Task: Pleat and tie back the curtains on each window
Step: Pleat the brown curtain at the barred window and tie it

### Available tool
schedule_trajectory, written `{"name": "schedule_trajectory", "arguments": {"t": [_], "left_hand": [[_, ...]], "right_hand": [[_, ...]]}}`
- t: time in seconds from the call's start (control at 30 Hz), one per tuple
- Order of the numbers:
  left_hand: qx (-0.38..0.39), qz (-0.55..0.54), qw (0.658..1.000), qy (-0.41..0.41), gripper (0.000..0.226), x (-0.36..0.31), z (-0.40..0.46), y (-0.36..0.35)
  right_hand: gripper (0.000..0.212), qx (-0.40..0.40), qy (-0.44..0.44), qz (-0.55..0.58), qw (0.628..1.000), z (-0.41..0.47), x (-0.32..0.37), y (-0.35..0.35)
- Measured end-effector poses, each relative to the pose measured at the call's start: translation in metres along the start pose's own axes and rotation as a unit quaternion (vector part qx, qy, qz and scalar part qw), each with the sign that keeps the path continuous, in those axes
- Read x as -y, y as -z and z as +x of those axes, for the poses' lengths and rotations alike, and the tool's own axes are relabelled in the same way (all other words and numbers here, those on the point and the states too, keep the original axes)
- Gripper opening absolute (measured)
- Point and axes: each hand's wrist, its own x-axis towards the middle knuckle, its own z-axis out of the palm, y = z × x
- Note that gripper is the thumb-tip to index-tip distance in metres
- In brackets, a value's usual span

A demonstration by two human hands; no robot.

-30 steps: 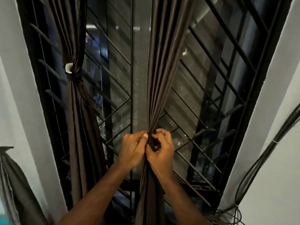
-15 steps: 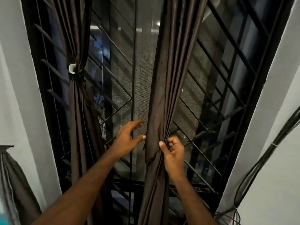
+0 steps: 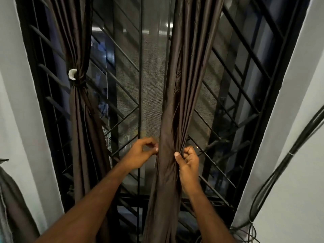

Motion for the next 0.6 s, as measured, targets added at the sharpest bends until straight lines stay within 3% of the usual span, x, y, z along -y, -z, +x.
{"name": "schedule_trajectory", "arguments": {"t": [0.13,0.27,0.37,0.43,0.5,0.6], "left_hand": [[-0.031,-0.036,0.997,0.059,0.017,0.002,-0.003,0.005],[-0.073,-0.135,0.982,0.112,0.01,-0.004,-0.006,0.004],[-0.041,-0.186,0.972,0.136,0.017,-0.006,-0.013,0.004],[-0.013,-0.226,0.963,0.143,0.005,-0.005,-0.019,0.004],[-0.016,-0.251,0.956,0.152,0.015,-0.003,-0.022,0.006],[-0.075,-0.085,0.987,0.118,0.005,0.011,-0.022,0.017]], "right_hand": [[0.025,-0.074,0.052,-0.125,0.988,0.005,0.001,0.002],[0.018,-0.12,0.089,-0.197,0.969,0.001,-0.003,-0.005],[0.016,-0.115,0.095,-0.213,0.966,-0.002,-0.006,-0.009],[0.015,-0.114,0.106,-0.219,0.963,-0.003,-0.005,-0.011],[0.016,-0.113,0.116,-0.227,0.96,-0.003,-0.005,-0.012],[0.016,-0.122,0.122,-0.232,0.957,-0.003,-0.005,-0.011]]}}
